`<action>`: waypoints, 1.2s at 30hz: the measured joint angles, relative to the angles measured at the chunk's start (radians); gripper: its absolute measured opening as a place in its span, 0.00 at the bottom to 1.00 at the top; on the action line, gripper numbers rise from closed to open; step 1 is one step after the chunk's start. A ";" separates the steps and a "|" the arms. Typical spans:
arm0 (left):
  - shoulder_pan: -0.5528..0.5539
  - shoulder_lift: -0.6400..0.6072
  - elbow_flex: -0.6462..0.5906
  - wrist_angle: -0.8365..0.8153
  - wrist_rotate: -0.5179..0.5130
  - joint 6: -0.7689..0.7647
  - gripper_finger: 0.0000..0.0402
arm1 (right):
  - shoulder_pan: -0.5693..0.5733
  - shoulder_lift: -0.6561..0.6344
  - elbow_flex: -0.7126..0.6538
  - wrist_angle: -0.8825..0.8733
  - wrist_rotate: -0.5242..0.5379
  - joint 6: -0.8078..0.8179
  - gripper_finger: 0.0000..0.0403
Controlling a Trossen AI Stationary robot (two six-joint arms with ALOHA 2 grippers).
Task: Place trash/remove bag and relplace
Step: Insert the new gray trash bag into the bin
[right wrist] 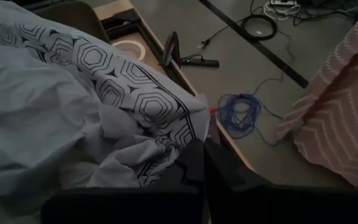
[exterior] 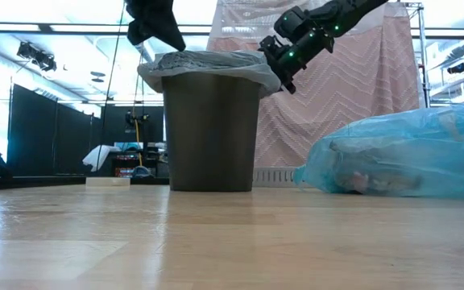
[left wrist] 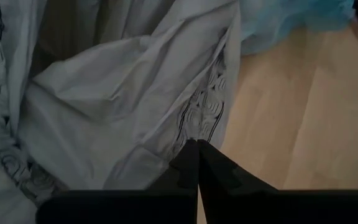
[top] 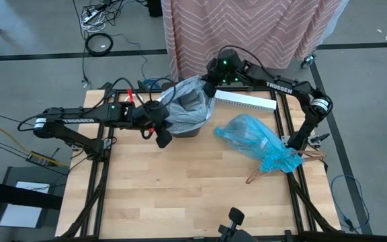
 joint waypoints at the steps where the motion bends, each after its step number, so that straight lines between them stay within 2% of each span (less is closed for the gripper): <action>1: 0.000 0.000 0.000 -0.010 0.000 0.000 0.02 | 0.000 0.000 -0.005 0.006 -0.001 0.002 0.00; 21: 0.000 0.004 0.000 -0.042 -0.028 0.001 0.02 | 0.011 0.000 -0.128 0.041 -0.041 0.005 0.00; 31: 0.000 0.004 0.000 -0.045 -0.032 0.002 0.02 | 0.027 -0.001 -0.102 0.330 0.022 -0.039 0.00; 36: 0.000 0.004 0.000 -0.045 -0.032 0.000 0.02 | 0.021 -0.001 -0.102 0.309 0.022 0.001 0.00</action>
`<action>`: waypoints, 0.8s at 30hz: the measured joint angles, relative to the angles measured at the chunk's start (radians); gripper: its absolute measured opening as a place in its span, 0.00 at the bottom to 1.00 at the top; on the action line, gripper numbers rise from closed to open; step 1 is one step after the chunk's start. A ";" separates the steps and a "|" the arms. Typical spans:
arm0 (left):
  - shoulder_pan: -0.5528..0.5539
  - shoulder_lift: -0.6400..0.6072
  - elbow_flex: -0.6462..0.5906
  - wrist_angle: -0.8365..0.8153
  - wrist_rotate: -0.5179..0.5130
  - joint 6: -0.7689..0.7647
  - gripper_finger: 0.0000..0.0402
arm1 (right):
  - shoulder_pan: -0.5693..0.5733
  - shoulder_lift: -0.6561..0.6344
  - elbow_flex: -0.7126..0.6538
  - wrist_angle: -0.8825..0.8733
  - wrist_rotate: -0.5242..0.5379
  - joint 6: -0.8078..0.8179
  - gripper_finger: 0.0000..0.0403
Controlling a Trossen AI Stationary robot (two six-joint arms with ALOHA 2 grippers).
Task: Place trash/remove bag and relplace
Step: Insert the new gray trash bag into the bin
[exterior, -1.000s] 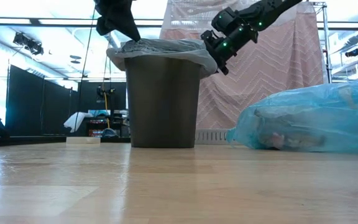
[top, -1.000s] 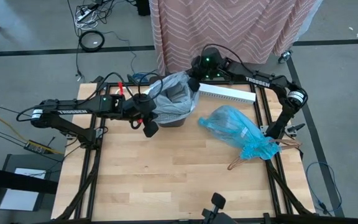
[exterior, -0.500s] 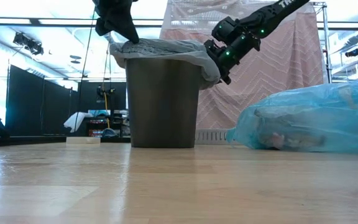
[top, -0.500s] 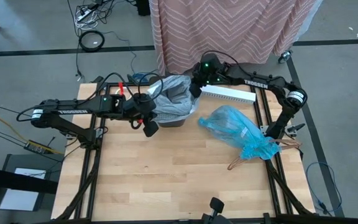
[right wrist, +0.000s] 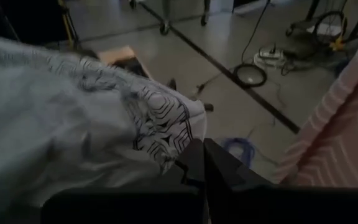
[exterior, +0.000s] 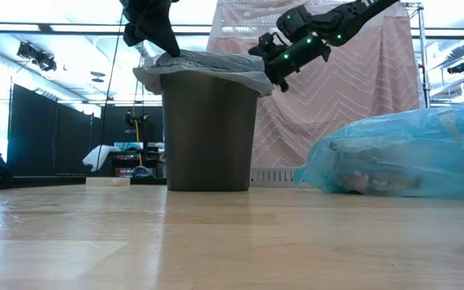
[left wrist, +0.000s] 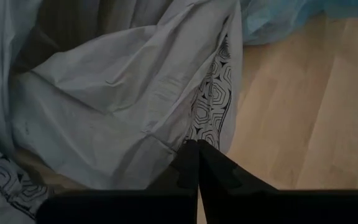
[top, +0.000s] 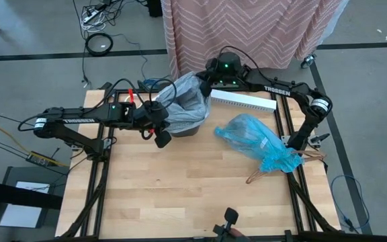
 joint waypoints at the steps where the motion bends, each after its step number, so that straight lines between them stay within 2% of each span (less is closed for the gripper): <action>1: 0.000 0.000 0.000 0.000 0.000 0.000 0.02 | 0.000 0.000 0.000 -0.019 0.001 -0.008 0.00; 4: 0.000 0.000 0.000 -0.011 -0.004 -0.004 0.02 | 0.000 0.000 0.000 -0.045 0.002 -0.032 0.00; 7: 0.000 0.000 -0.001 -0.043 -0.087 -0.057 0.02 | -0.001 0.000 0.000 -0.045 0.002 -0.033 0.00; 9: 0.000 -0.010 -0.002 0.005 -0.160 -0.059 0.02 | -0.002 0.000 0.000 -0.045 0.002 -0.033 0.00; 11: 0.006 -0.022 -0.002 0.095 -0.186 -0.005 0.02 | -0.002 0.000 0.000 -0.045 0.002 -0.034 0.00; 13: 0.022 -0.025 0.002 0.137 -0.179 0.028 0.01 | -0.002 0.000 0.000 -0.046 0.002 -0.034 0.00; 15: 0.042 -0.014 0.000 0.107 -0.144 0.016 0.01 | 0.000 0.000 0.000 -0.045 0.002 -0.034 0.00; 18: 0.063 -0.001 -0.002 0.085 0.012 -0.065 0.01 | 0.007 0.000 0.000 -0.046 0.002 -0.025 0.00; 20: 0.053 -0.008 0.004 0.111 0.061 -0.131 0.01 | 0.012 0.000 0.000 -0.045 0.002 -0.025 0.00; 22: 0.023 -0.020 0.025 0.137 0.012 -0.129 0.01 | 0.018 0.000 0.000 -0.047 0.002 -0.025 0.00; 24: 0.009 -0.025 0.056 0.125 -0.091 -0.104 0.01 | 0.022 0.000 0.000 -0.048 0.002 -0.030 0.00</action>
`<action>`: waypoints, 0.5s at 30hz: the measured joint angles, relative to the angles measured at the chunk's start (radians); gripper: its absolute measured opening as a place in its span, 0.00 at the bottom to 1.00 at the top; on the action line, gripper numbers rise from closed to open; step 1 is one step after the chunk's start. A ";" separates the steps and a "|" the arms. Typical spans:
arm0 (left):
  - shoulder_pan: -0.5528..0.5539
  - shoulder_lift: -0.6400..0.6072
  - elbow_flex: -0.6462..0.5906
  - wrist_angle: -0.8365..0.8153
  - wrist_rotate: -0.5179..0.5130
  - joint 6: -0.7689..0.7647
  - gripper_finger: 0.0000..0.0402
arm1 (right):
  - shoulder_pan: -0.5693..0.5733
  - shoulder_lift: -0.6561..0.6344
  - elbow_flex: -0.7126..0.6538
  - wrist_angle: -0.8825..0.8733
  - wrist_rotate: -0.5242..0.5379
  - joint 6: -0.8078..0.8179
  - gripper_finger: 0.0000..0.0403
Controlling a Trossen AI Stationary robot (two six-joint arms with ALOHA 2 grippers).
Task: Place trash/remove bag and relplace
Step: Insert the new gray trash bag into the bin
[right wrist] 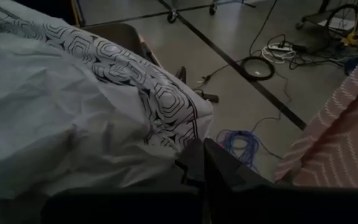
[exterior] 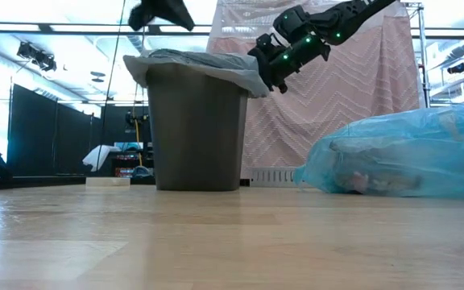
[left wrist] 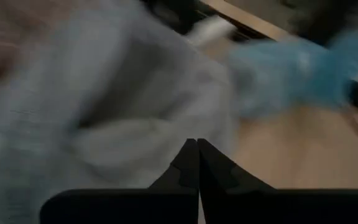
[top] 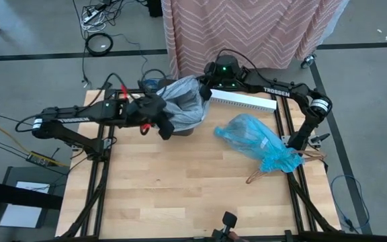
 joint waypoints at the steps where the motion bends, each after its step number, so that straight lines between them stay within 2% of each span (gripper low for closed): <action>1: 0.003 0.000 0.015 -0.026 -0.054 0.005 0.00 | 0.002 0.000 0.000 -0.001 0.000 -0.003 0.00; 4: 0.026 0.006 0.030 -0.138 -0.211 0.003 0.00 | 0.005 0.000 0.000 -0.004 -0.002 -0.004 0.00; 6: 0.046 0.010 0.025 -0.139 -0.265 0.000 0.00 | 0.005 0.000 0.000 -0.008 -0.006 -0.004 0.00; 15: 0.078 0.112 -0.019 -0.156 -0.061 0.052 0.00 | 0.005 0.000 0.000 -0.007 -0.008 -0.004 0.00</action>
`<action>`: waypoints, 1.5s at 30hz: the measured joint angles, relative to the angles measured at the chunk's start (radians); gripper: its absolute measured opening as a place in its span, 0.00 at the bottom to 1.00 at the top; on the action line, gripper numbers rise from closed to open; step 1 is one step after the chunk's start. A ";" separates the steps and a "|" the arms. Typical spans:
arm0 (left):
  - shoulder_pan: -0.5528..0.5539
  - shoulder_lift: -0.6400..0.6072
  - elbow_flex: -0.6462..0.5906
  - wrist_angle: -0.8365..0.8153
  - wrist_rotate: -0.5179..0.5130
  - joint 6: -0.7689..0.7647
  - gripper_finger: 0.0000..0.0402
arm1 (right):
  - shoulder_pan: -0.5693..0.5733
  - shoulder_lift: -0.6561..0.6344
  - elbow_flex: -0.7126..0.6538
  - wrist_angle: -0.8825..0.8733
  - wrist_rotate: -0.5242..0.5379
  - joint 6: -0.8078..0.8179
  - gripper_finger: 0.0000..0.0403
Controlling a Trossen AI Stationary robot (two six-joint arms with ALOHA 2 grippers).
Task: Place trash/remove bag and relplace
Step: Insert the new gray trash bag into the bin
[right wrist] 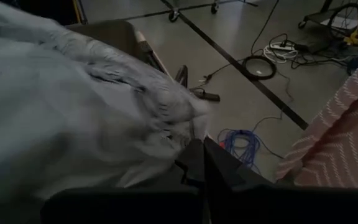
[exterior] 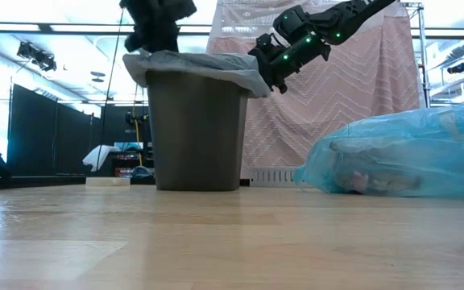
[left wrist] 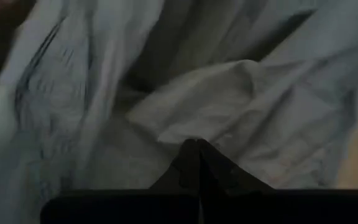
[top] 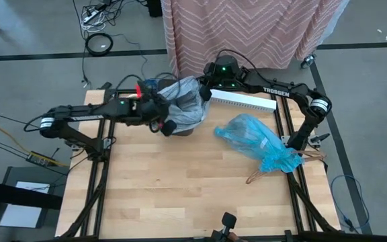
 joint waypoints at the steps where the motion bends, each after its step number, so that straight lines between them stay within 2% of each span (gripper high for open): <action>1: 0.001 0.011 0.003 0.005 0.037 0.003 0.00 | 0.000 0.000 0.000 0.000 -0.001 0.000 0.00; 5: -0.009 0.024 0.005 -0.014 0.211 -0.012 0.00 | 0.000 0.000 0.000 0.001 -0.003 0.000 0.00; 11: -0.013 0.019 0.043 -0.207 0.225 -0.016 0.00 | 0.000 0.000 0.000 0.060 -0.001 -0.001 0.00; 17: -0.015 0.017 0.131 -0.392 0.236 0.068 0.01 | 0.000 0.000 0.002 0.105 0.000 0.029 0.00; 22: -0.015 0.016 0.212 -0.509 0.168 0.127 0.01 | 0.000 0.000 0.005 0.105 0.001 0.036 0.00; 31: -0.015 0.016 0.402 -0.483 0.040 0.187 0.01 | 0.000 0.000 0.006 0.090 0.001 0.088 0.00; 34: -0.016 0.017 0.474 -0.510 -0.110 0.184 0.01 | 0.000 0.000 0.006 0.089 0.009 0.088 0.00; 37: 0.007 0.014 0.518 -0.585 -0.382 0.164 0.01 | 0.000 0.000 0.006 0.090 0.009 0.088 0.00; 39: 0.058 0.012 0.520 -0.594 -0.458 0.167 0.01 | 0.000 0.000 0.006 0.090 0.010 0.088 0.00; 43: 0.210 0.002 0.470 -0.556 -0.406 0.182 0.00 | 0.000 0.000 0.006 0.090 0.011 0.095 0.00; 45: 0.301 -0.002 0.424 -0.472 -0.315 0.186 0.00 | 0.001 0.000 0.006 0.090 0.011 0.111 0.00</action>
